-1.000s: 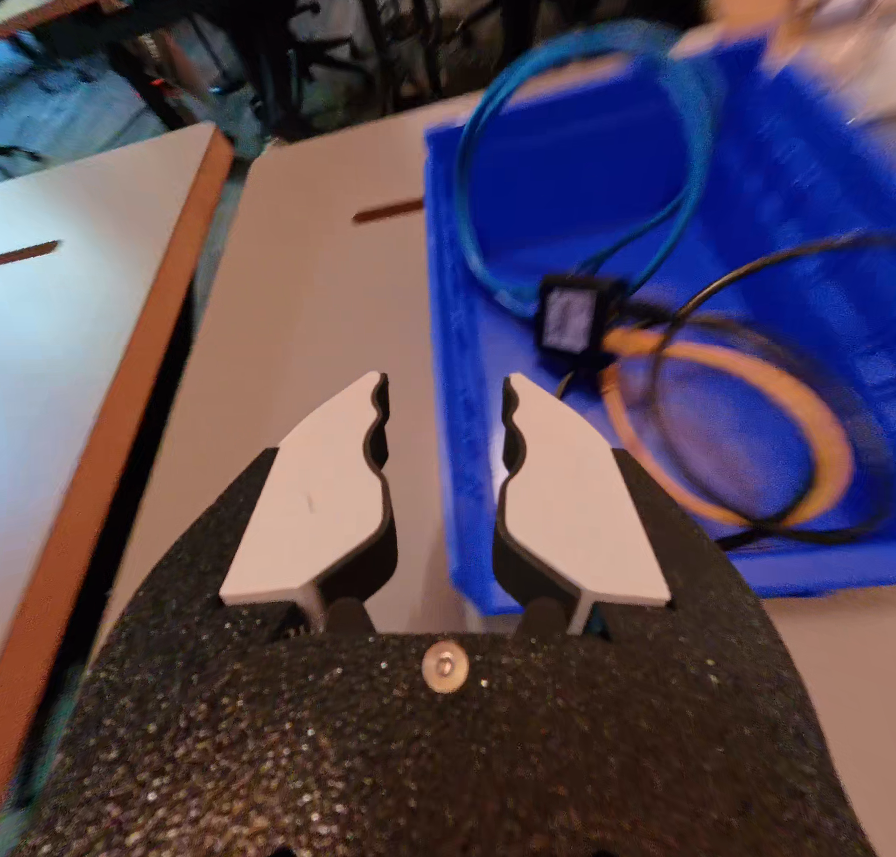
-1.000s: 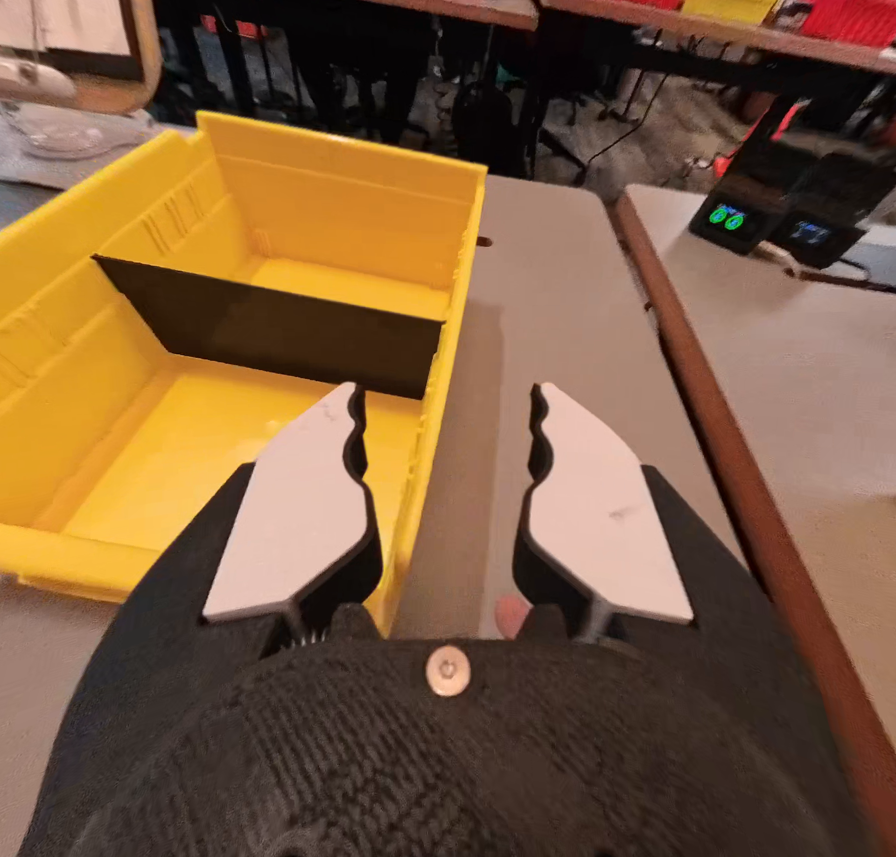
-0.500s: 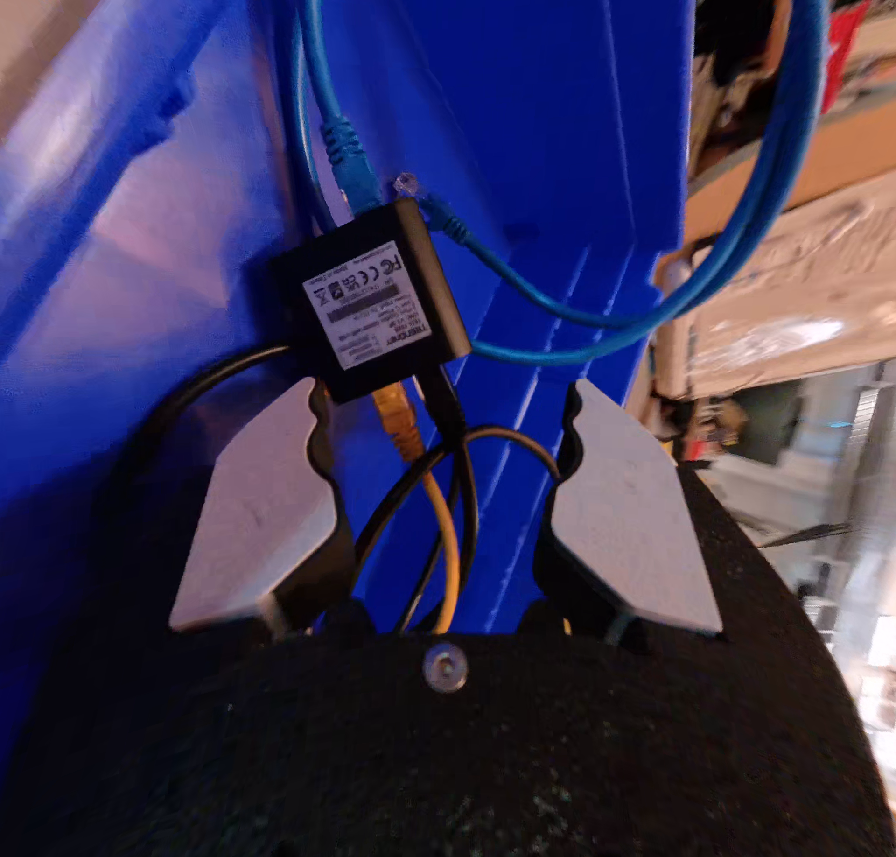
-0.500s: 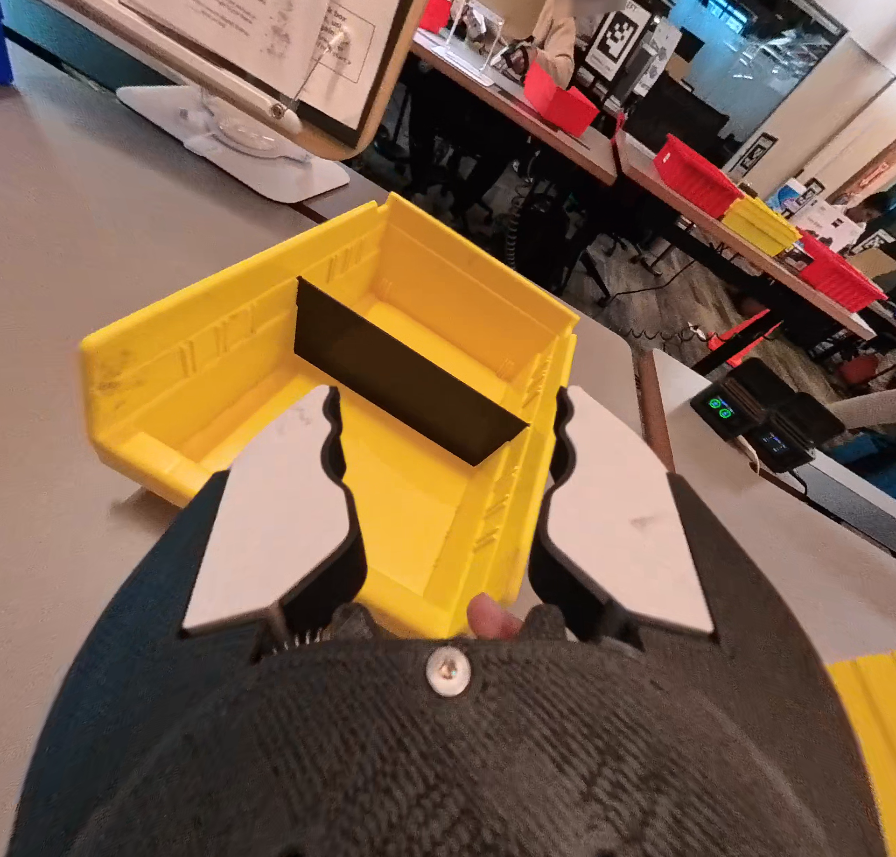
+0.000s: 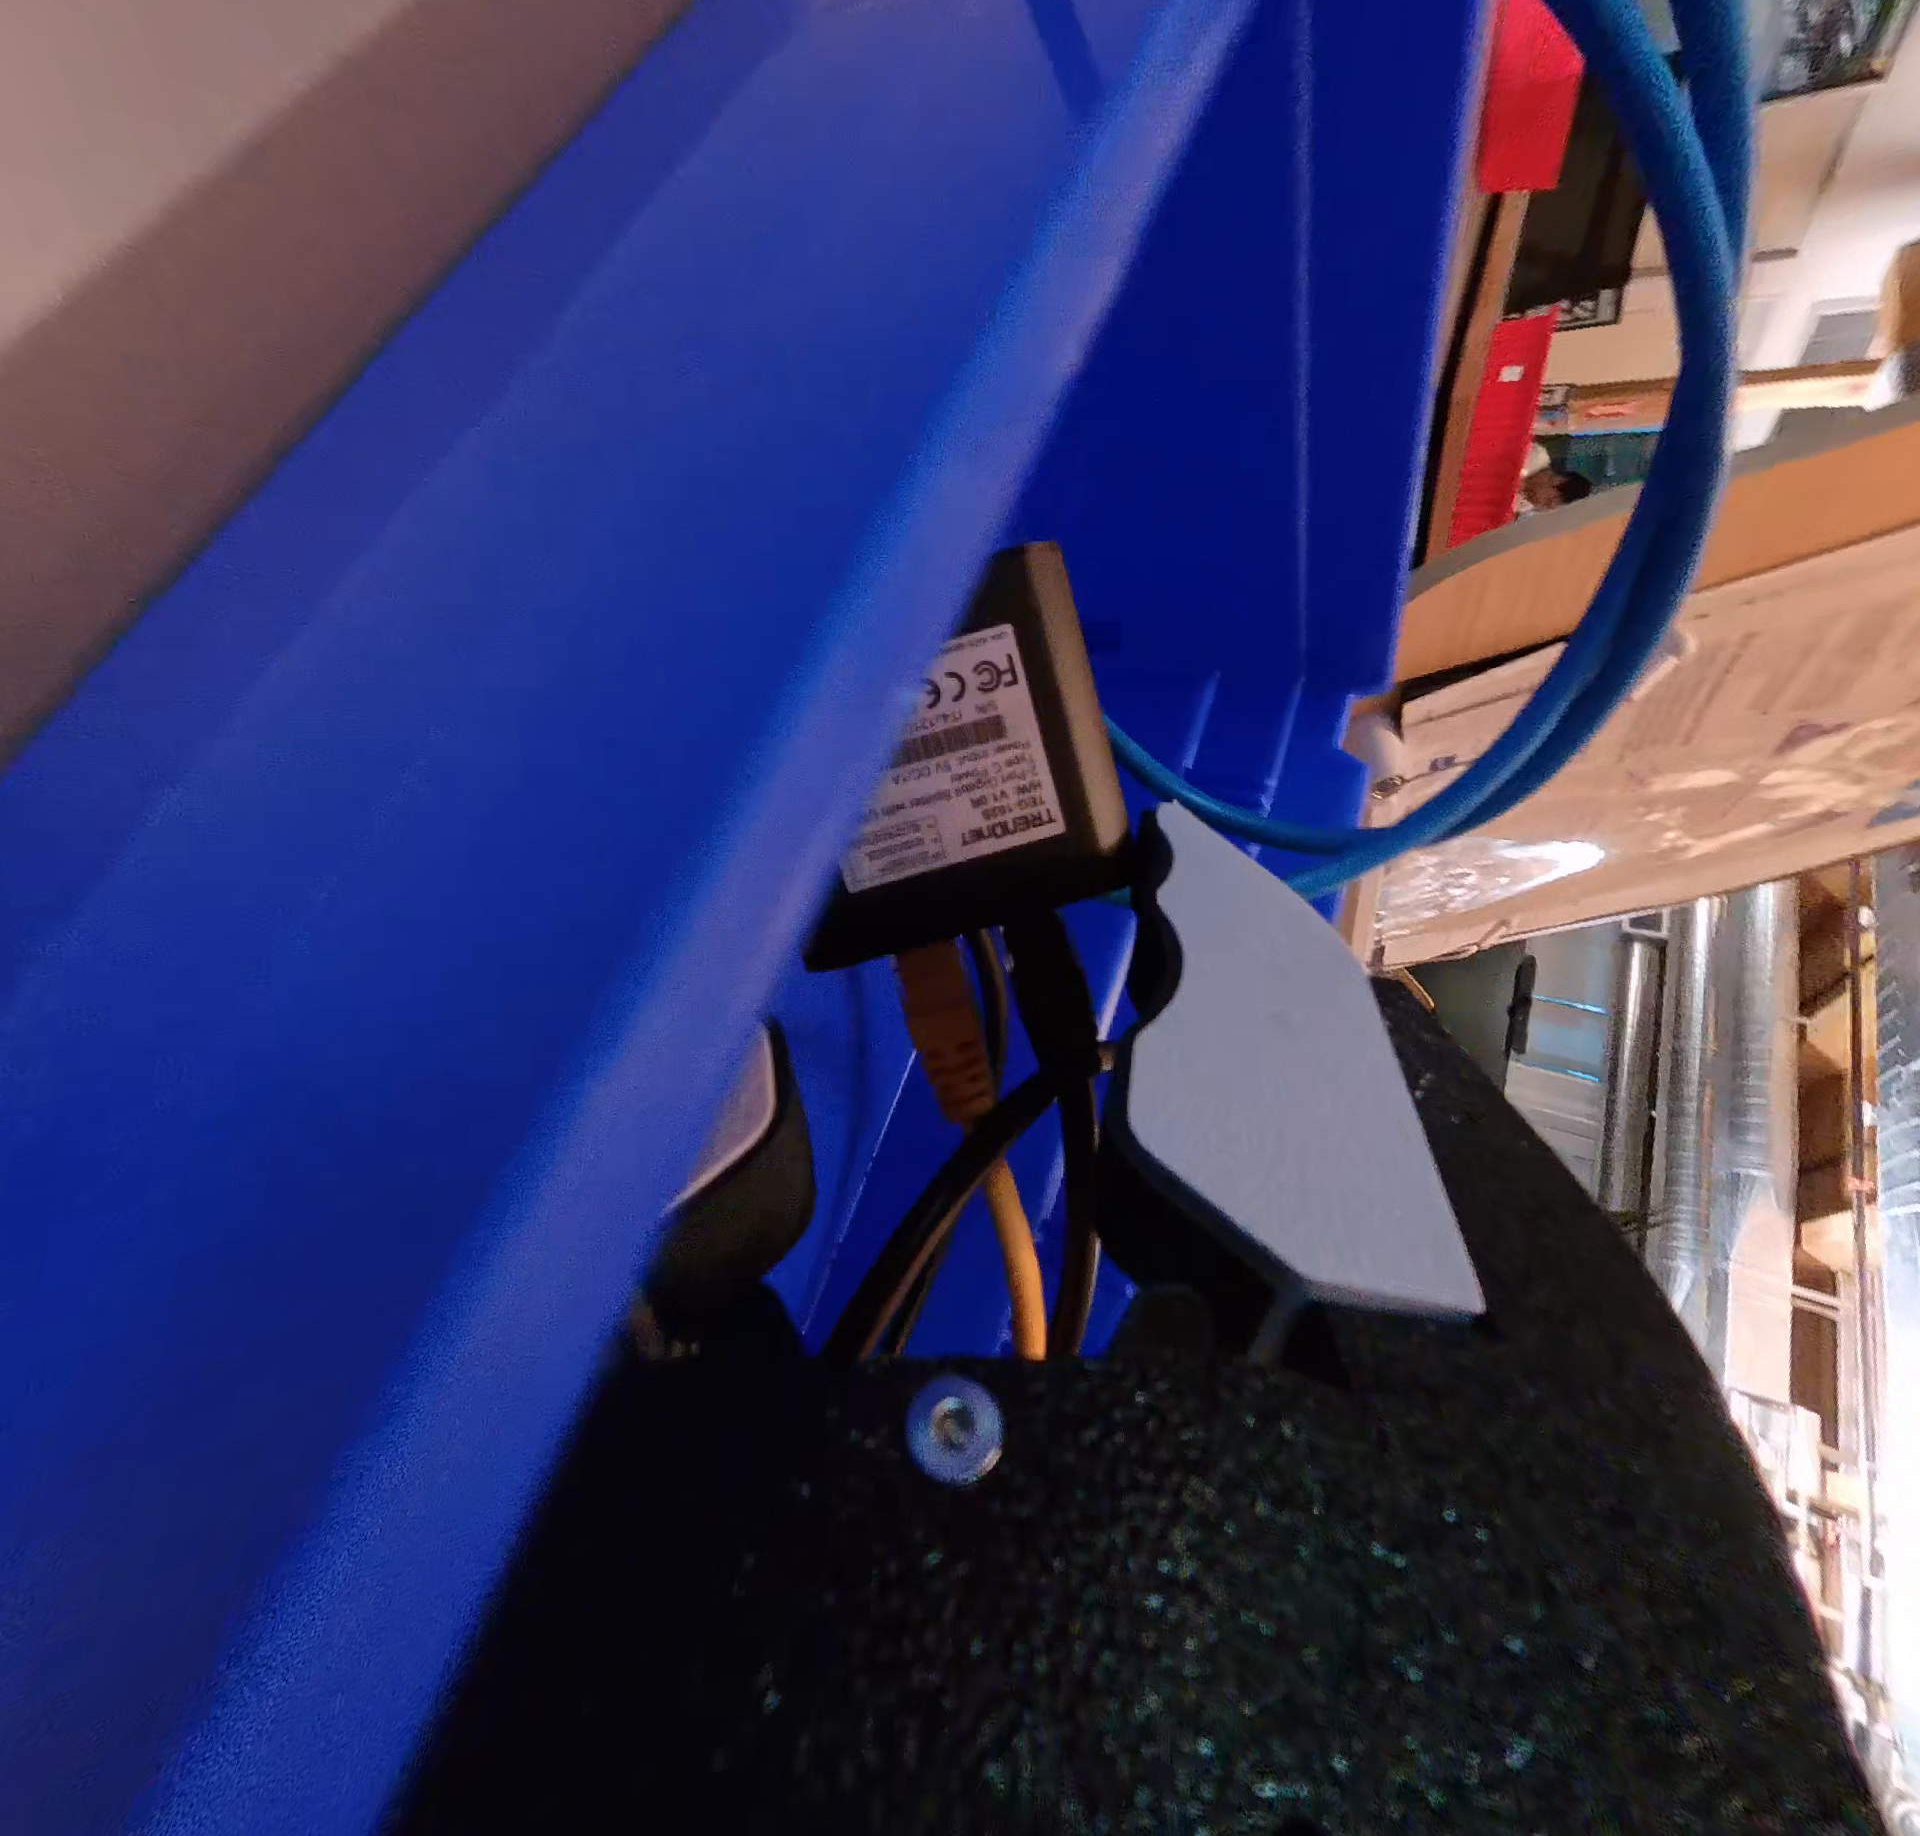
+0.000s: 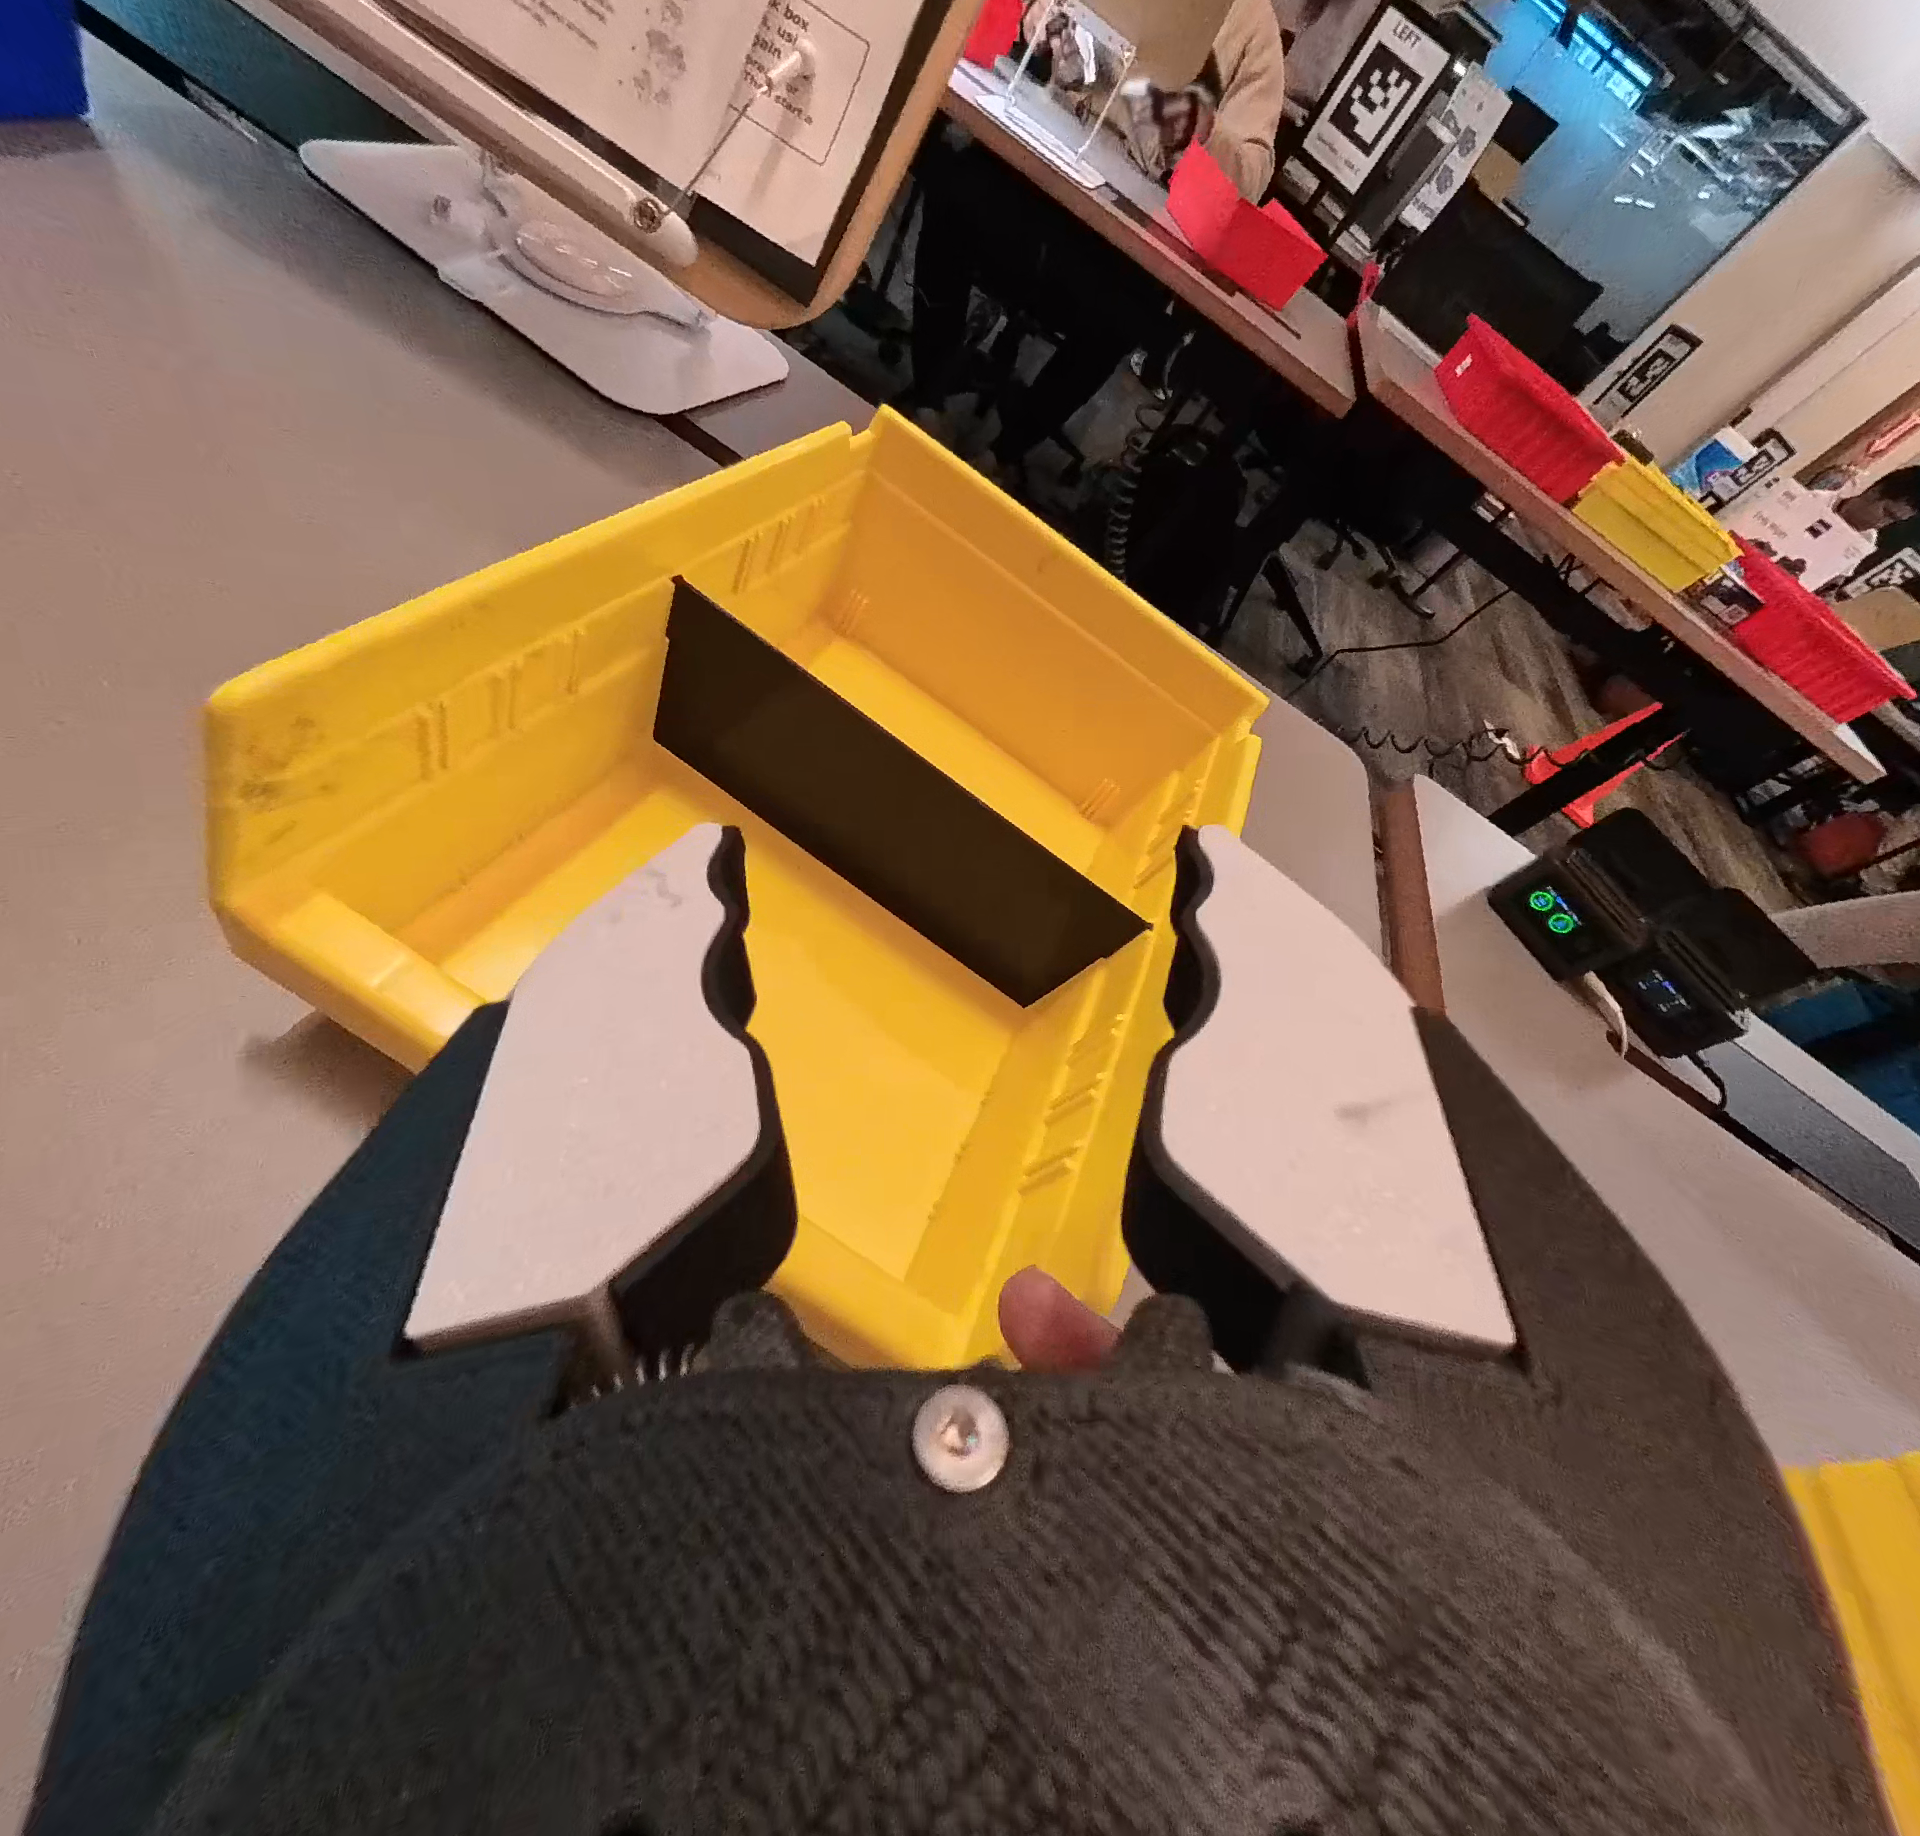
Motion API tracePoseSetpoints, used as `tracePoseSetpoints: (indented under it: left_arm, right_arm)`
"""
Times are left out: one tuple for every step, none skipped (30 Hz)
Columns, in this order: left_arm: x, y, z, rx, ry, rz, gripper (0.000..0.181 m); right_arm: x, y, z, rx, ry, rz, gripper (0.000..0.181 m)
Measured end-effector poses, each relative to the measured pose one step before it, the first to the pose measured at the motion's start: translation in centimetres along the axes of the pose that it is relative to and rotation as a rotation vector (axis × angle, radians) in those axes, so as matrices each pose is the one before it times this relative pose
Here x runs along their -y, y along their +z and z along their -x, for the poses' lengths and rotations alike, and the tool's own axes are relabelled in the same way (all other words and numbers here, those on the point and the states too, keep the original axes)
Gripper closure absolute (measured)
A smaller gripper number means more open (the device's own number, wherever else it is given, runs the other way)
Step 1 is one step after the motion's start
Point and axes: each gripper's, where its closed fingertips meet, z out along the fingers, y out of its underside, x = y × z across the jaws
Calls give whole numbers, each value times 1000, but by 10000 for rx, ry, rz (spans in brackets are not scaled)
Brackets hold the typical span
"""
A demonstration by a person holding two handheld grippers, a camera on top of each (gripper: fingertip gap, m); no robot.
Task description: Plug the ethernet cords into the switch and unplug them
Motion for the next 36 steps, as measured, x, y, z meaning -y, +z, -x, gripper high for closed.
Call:
tracePoseSetpoints:
  left_arm:
    - [-80,-92,-351,-225,136,5,112]
    - [-141,-129,-618,-321,257,51,116]
    - [-65,-264,-796,-268,422,4,116]
    - [-46,-404,-826,-58,583,-44,116]
    - [-57,-465,-1022,17,860,-38,116]
    - [22,-567,-1315,-4,1082,-74,116]
    - [145,-655,-1474,2,1216,-122,116]
    - [358,-724,-1612,-4,1258,-185,116]
    - [656,-829,-1620,-1,1233,-297,116]
    - [977,-863,-1711,-98,1182,-373,116]
    - [1126,-823,-1581,-66,1092,-343,116]
    - [1219,-811,-1295,51,987,-318,116]
    - [1290,-842,-1221,15,913,-330,116]
    - [1285,-861,-1143,-1,808,-306,116]
    - [1285,-858,-1037,13,752,-279,116]
    - [1223,-802,-1129,-123,763,-190,116]
    - [1077,-758,-1190,-179,714,-46,116]
    - [899,-732,-1023,-47,711,98,117]
    - [790,-727,-1115,-77,805,134,117]
    - [808,-710,-1482,-323,881,49,117]
    - [728,-634,-1612,-385,849,43,117]
    - [484,-502,-1603,-355,758,169,117]
    - [322,-372,-1775,-471,672,245,117]
    - [242,-218,-1847,-507,646,193,116]
    - [55,-24,-1874,-517,600,218,116]
    - [-215,189,-1977,-621,465,305,116]
    - [-327,465,-2053,-661,186,239,116]
    - [-495,801,-2145,-700,18,216,116]
    - [-755,1071,-2034,-595,49,272,117]
    - [-895,1239,-1858,-455,99,266,117]
    - [-940,1276,-1758,-451,85,263,117]
    - [-874,1262,-1607,-453,1,241,117]
    - [-737,1140,-1373,-424,-58,166,117]
    - [-645,984,-1201,-466,-110,148,116]
    - [-466,790,-926,-412,-152,89,116]
    - [-252,601,-754,-404,-174,5,116]
  right_arm:
    - [52,-19,117,-3,-87,40,103]
    - [126,-35,138,13,-86,11,103]
    - [200,-50,115,-5,-79,-43,103]
    - [235,-56,100,-19,-59,-60,104]
    - [252,-53,97,-15,-31,-54,104]
    - [272,-41,133,7,-5,-63,104]
    - [319,-34,165,24,1,-101,104]
    - [360,1,218,36,12,-136,105]
    - [389,5,287,71,35,-145,105]
    - [418,13,385,117,52,-157,105]
    - [446,-4,463,163,52,-158,106]
    - [442,-3,453,155,46,-144,106]
    - [454,-27,425,125,43,-137,106]
    - [475,-37,428,111,24,-145,106]
    - [515,-56,450,113,-3,-148,107]
    - [558,-71,513,134,-7,-153,107]
    - [659,-91,620,188,-13,-178,107]
    - [783,-139,709,236,-10,-227,107]
    - [977,-196,770,260,27,-305,107]
    - [1211,-247,908,320,22,-410,107]
    - [1398,-300,1077,401,-21,-497,107]
    - [1552,-319,1017,315,-32,-539,107]
    - [1641,-296,986,226,-43,-548,108]
    - [1737,-262,1166,283,-100,-573,108]
    - [1750,-202,1492,447,-191,-579,109]
    - [1715,-118,1629,482,-250,-570,110]
    - [1647,62,1528,354,-232,-599,111]
    - [1389,239,1359,214,-288,-548,115]
    - [800,392,1092,43,-476,-309,120]
    - [104,537,853,-94,-700,19,123]
    - [-515,680,912,-60,-931,265,121]
    - [-1075,735,1213,112,-1177,447,120]
    - [-1478,770,1582,305,-1308,603,119]
    - [-1615,806,1705,322,-1298,669,118]
    - [-1409,809,1808,377,-1120,615,115]
    - [-903,763,1728,367,-799,399,115]
